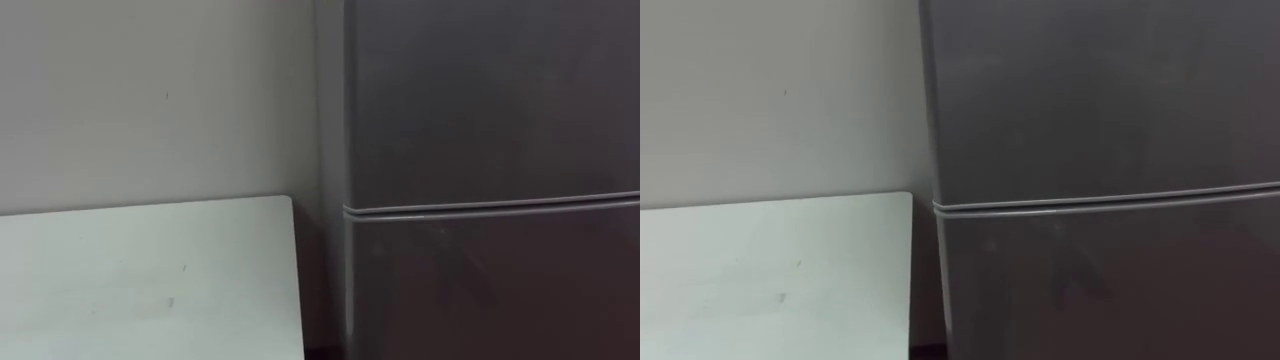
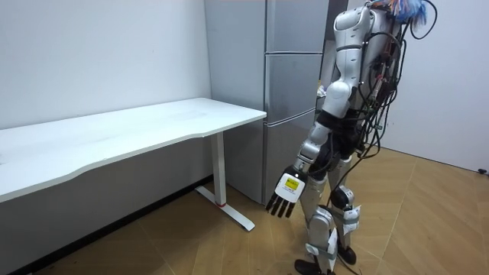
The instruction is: Put the bottle in the upper fridge
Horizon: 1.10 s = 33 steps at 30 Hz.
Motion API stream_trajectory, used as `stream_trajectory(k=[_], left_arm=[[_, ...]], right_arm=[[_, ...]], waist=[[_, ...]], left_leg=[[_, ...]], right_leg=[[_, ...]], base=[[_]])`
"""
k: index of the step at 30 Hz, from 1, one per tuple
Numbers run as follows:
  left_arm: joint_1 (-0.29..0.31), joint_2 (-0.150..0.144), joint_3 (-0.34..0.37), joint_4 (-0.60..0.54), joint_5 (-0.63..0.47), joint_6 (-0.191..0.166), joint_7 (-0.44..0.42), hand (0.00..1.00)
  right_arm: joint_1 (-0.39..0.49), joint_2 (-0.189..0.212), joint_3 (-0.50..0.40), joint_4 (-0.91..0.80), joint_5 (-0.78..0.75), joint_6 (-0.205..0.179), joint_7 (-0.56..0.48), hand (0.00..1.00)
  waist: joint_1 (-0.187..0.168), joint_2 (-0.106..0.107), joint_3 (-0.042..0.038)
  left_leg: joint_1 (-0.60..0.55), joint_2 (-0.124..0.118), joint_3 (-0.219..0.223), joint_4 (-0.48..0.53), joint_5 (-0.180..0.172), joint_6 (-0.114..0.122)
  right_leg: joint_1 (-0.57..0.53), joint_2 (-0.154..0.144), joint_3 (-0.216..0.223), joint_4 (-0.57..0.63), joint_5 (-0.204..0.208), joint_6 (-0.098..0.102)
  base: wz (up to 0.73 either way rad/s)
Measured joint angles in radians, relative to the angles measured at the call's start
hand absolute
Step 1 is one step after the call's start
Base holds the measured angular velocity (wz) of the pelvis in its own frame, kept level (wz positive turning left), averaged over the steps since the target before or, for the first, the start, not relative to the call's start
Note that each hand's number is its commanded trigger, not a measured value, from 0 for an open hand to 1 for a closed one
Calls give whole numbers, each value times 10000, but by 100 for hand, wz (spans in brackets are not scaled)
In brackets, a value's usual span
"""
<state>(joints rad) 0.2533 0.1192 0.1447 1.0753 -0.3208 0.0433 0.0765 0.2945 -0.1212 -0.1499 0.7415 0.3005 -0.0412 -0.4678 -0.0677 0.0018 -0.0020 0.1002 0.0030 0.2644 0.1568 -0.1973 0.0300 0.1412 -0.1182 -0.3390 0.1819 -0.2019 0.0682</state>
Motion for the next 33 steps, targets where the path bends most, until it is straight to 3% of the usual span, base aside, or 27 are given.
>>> stream_trajectory(k=[10,19,25,33], left_arm=[[-69,-98,-315,-15,71,-4,2,0],[-95,-81,-729,-105,65,-14,284,0],[-85,-82,-734,-168,86,-224,157,0],[-45,-87,-735,-166,94,-294,133,0]], right_arm=[[286,6,657,42,-35,137,878,0],[-55,9,1285,673,-1106,371,1848,0],[-83,110,1308,781,-1408,369,2827,0],[-147,107,1724,1249,-892,379,3670,0]], waist=[[182,7,2],[198,12,-3],[209,-15,5],[260,-92,22]], left_leg=[[-7,1,11,59,-26,-14],[-24,21,-57,62,-66,-74],[-27,63,-62,76,-73,-83],[-106,9,-85,71,-86,-63]], right_leg=[[-16,28,90,-107,-23,2],[24,89,64,-119,-16,-8],[33,99,72,-90,-7,-24],[5,100,129,-125,-4,-27]], base=[[-1],[0],[0],[0]])
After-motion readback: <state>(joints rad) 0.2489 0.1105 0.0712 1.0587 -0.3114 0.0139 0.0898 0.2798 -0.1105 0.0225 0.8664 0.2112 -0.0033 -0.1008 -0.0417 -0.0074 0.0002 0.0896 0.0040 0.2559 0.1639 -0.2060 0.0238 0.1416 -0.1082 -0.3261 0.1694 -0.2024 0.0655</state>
